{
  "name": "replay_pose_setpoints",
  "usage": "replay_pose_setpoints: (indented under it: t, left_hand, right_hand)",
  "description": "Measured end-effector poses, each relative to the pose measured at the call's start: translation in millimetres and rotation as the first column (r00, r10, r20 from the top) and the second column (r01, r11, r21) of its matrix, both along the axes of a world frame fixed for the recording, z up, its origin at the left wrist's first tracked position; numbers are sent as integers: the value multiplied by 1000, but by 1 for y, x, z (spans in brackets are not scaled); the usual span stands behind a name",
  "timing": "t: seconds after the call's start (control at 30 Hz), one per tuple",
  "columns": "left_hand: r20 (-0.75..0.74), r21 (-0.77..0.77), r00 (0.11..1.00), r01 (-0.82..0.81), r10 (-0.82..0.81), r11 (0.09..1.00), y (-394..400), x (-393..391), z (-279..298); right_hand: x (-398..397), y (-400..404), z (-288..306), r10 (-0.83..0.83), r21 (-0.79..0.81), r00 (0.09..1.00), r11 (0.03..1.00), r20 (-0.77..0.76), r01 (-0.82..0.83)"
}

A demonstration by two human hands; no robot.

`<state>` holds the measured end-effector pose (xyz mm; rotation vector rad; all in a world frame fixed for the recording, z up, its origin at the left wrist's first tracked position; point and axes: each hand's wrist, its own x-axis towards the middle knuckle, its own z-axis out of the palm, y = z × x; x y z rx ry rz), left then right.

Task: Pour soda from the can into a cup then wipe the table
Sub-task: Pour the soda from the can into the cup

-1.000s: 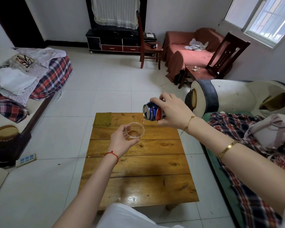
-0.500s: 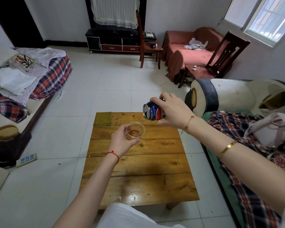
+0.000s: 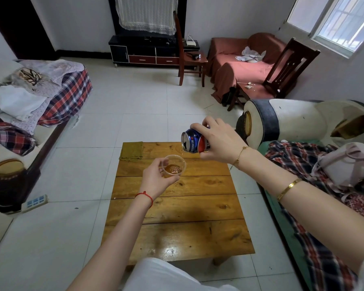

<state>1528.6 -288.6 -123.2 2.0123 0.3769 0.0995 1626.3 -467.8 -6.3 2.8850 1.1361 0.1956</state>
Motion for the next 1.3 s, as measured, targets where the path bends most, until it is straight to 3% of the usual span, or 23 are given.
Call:
replay_pose_setpoints:
  t: [1.3]
  left_hand:
    - [11, 3, 1000, -10, 10, 1000, -2, 0, 0]
  right_hand:
    - [4, -3, -1, 19, -40, 999, 999, 32, -18]
